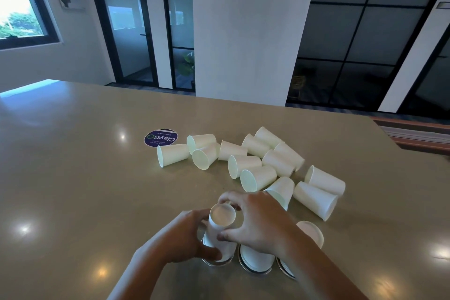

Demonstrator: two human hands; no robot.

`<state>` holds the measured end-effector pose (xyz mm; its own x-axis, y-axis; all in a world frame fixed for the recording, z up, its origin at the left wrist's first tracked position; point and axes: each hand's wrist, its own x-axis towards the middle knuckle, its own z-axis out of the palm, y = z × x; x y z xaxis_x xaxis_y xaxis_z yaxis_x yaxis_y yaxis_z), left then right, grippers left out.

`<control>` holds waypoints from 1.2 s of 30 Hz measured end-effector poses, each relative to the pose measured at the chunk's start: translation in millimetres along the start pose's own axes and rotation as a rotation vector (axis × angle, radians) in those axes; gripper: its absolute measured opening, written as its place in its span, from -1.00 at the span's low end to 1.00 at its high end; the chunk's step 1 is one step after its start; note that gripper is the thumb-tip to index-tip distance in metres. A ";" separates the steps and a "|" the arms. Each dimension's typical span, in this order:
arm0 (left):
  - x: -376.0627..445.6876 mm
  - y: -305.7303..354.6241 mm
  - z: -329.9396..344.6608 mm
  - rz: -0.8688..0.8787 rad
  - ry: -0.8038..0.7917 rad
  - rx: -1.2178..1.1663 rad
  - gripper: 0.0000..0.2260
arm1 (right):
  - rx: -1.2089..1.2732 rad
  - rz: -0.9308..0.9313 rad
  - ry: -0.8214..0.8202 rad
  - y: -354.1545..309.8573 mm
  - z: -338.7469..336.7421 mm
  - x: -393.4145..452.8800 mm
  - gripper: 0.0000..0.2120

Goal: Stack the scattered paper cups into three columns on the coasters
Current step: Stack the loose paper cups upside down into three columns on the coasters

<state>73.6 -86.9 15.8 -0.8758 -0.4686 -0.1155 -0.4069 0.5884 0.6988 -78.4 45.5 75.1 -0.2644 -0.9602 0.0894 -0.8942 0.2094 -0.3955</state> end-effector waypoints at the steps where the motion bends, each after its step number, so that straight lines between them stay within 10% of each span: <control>1: 0.8 -0.7 -1.1 -0.006 -0.004 0.006 -0.51 | 0.002 0.001 0.000 -0.2 0.7 0.6 -0.44; 27: 29.9 -10.4 -34.4 -0.196 -0.220 0.278 -0.33 | 0.242 0.123 -0.123 12.3 -30.4 3.8 -0.20; 31: 64.1 5.2 -52.7 -0.137 0.015 0.352 -0.53 | 0.211 0.207 -0.022 45.1 -62.4 7.7 -0.51; 36: 117.2 30.0 -21.4 0.187 0.266 0.398 -0.38 | -0.138 0.403 -0.026 110.9 -66.9 27.6 -0.32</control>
<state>-35.7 -138.3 38.4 -0.8679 -0.4523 0.2053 -0.3622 0.8592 0.3614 -209.0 54.6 94.9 -0.5949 -0.8007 -0.0711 -0.7619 0.5898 -0.2677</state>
